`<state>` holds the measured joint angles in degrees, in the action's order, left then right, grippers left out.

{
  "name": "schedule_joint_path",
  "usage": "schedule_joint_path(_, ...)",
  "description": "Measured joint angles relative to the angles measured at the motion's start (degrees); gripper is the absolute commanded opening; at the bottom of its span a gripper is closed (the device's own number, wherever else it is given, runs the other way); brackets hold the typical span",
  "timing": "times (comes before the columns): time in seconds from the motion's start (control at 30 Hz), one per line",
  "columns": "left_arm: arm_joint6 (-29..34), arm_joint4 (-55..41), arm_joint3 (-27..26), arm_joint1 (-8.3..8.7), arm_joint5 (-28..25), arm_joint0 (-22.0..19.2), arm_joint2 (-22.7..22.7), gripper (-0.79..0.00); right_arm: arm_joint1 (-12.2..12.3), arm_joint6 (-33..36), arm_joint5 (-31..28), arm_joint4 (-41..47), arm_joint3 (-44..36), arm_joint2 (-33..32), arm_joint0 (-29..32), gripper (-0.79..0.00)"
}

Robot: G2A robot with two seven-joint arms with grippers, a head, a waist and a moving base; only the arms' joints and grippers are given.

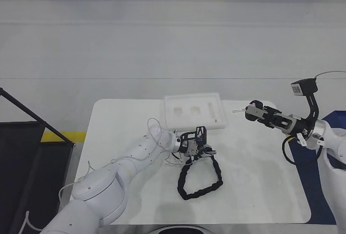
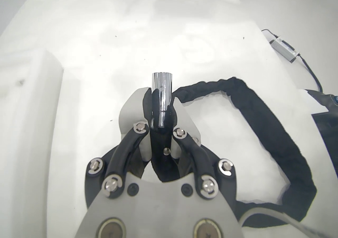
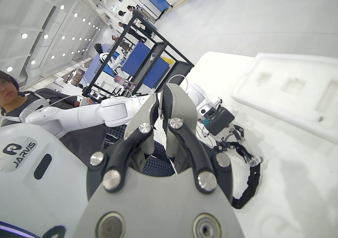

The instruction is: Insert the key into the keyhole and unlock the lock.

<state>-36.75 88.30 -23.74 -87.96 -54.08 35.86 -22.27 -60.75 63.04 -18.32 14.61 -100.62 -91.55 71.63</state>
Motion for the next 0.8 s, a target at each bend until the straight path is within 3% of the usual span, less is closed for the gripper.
schedule_joint_path(0.13, -7.2, 2.0, -2.3, 1.36, -0.7, 0.0, -0.1, -0.785, 0.0, 0.0, 0.0, 0.0, 0.0, 0.0, 0.0, -0.785)
schedule_joint_path(0.3, -15.7, 3.4, -6.7, 3.68, 2.1, 1.1, -0.5, -0.785, 0.0, -0.2, 0.1, 0.0, -0.2, 0.0, 0.1, -0.785)
schedule_joint_path(0.8, -18.6, 0.6, -29.5, 12.61, 5.2, 3.8, -5.2, -0.785, 2.2, 5.1, 11.3, -3.4, -9.9, -9.1, 3.0, -0.785)
